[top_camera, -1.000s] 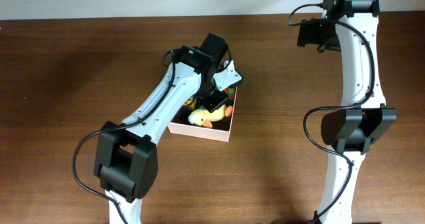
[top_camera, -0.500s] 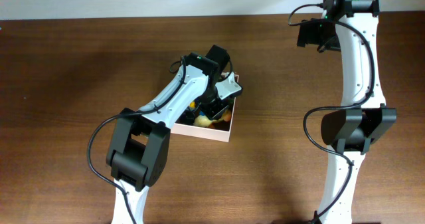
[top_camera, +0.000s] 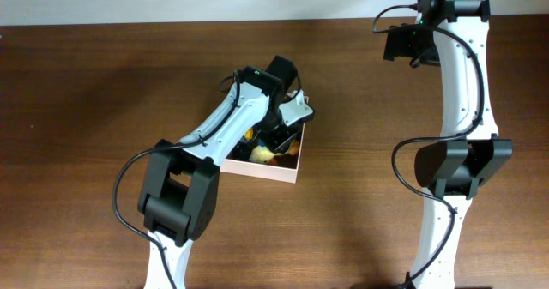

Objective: Pack container
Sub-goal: 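Lower the duck into the box beside the cube, then open the left gripper and raise it out of the box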

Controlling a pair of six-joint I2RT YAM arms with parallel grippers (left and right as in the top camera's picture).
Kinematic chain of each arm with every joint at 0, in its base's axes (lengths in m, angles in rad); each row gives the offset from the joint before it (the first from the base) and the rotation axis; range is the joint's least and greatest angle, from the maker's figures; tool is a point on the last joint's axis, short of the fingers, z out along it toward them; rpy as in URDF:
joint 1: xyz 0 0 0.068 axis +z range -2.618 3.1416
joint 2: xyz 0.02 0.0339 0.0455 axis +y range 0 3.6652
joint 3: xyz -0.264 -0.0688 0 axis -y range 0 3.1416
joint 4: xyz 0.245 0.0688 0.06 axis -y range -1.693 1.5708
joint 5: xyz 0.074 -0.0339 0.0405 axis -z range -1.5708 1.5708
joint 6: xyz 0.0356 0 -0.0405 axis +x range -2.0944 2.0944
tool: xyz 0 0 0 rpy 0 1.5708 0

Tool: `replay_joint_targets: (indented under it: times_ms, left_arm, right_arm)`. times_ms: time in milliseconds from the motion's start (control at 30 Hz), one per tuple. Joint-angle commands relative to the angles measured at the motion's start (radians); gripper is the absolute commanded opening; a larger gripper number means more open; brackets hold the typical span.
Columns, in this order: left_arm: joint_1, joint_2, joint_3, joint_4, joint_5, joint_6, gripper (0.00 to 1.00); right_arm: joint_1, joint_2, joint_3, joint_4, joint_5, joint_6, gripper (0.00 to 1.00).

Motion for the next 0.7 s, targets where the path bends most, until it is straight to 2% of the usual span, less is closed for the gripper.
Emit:
replay_joint_targets:
  times_ms: [0, 100, 200, 500, 667]
  left_arm:
    - [0.003, 0.017, 0.063, 0.009, -0.006, 0.011, 0.47]
    - [0.003, 0.017, 0.093, 0.005, -0.006, 0.011, 0.66]
    - [0.003, 0.017, 0.111, 0.005, -0.006, 0.011, 0.72]
    - [0.003, 0.017, 0.126, 0.006, -0.006, 0.011, 0.73]
    - [0.005, 0.017, 0.219, 0.01, -0.035, -0.003, 0.73]
  right_arm:
    - [-0.003, -0.008, -0.003, 0.0, 0.013, 0.012, 0.99]
    - [-0.003, -0.008, -0.003, 0.0, 0.013, 0.012, 0.99]
    - [-0.003, -0.008, -0.003, 0.0, 0.013, 0.012, 0.99]
    - [-0.003, -0.008, -0.003, 0.0, 0.013, 0.012, 0.99]
    - [-0.003, -0.008, -0.003, 0.0, 0.013, 0.012, 0.99]
